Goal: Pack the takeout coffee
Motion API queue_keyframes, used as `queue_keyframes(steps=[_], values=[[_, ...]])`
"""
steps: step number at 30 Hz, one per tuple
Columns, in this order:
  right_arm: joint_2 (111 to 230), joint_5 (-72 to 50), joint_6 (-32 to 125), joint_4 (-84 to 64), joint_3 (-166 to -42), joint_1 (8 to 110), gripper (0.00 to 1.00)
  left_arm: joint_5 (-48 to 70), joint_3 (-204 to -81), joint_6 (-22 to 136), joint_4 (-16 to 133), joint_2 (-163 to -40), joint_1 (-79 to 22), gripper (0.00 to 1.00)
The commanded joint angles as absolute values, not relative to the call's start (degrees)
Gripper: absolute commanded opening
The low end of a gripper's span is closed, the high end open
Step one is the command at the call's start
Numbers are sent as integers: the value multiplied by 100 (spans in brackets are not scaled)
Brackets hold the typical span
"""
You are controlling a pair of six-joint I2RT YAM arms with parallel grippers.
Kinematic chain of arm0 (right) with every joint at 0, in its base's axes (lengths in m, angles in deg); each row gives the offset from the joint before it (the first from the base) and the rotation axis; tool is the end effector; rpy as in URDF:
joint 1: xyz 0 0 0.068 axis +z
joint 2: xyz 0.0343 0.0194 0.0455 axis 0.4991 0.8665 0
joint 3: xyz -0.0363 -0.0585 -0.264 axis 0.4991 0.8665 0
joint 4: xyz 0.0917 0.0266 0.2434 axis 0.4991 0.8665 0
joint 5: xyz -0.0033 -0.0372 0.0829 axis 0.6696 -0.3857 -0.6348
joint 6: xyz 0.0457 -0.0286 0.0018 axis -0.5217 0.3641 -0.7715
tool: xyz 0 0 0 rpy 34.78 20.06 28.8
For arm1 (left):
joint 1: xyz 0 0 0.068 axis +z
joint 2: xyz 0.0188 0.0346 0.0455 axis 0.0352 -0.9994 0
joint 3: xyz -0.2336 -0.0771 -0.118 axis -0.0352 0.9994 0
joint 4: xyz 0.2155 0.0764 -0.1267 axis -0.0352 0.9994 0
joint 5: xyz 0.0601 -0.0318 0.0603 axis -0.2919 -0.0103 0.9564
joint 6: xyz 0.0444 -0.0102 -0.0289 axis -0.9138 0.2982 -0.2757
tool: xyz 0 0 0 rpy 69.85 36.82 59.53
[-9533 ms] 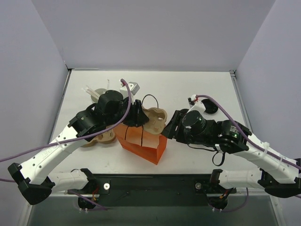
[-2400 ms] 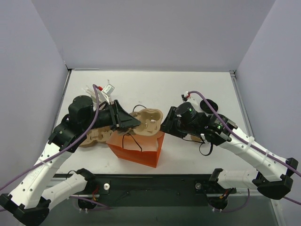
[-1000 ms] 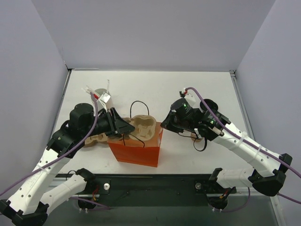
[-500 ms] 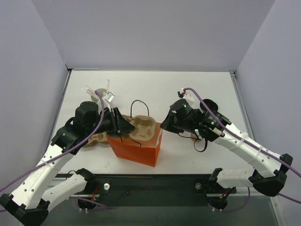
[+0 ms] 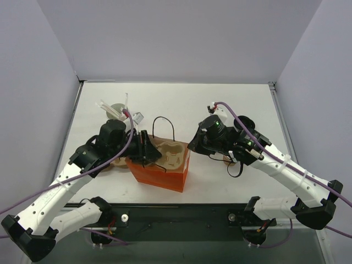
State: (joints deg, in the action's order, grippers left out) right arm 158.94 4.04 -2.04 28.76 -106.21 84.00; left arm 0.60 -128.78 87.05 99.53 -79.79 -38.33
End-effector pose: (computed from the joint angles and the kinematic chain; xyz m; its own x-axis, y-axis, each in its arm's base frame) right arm 0.1532 0.2038 0.3992 -0.7808 0.3172 -0.5382 -0.1698 0.7213 0.6714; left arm 0.1467 -0.1220 0.3468 -0.8472 -0.1545 -0.5083 0.2879 0.6706 -0.6836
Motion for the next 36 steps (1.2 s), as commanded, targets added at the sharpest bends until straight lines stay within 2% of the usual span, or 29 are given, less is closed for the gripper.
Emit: queue_keyframes(steps=[1, 11, 21, 26, 29, 30, 31, 32, 33, 36], values=[[15842, 492, -149, 2902, -10828, 8391, 0, 170, -12998, 8408, 10054, -8122, -3876, 53], [15772, 580, -87, 3008, -10758, 8312, 2, 249, -13454, 8047, 10335, -8289, -3884, 59], [15851, 765, 299, 3140, -10810, 8039, 2, -164, -14281, 8039, 9896, -8421, -3849, 64], [16000, 739, 650, 3175, -11153, 7828, 3, 178, -14422, 8091, 9905, -8316, -3762, 66], [16210, 563, 879, 3184, -11329, 7688, 12, 389, -14448, 8091, 9931, -8167, -3621, 74], [16255, 484, 1019, 3192, -11355, 7644, 20, 485, -14500, 7978, 10053, -8131, -3595, 83], [16316, 396, 1064, 3210, -11495, 7530, 24, 626, -14562, 7925, 10132, -8079, -3586, 97], [16404, 300, 1099, 3314, -11592, 7486, 28, 905, -14562, 7889, 10203, -8035, -3586, 97], [16439, 255, 1125, 3411, -11732, 7468, 36, 1030, -14562, 7828, 10334, -7991, -3586, 97], [16431, 98, 1126, 3702, -12164, 7468, 47, 1547, -14518, 7591, 10589, -7824, -3586, 97]])
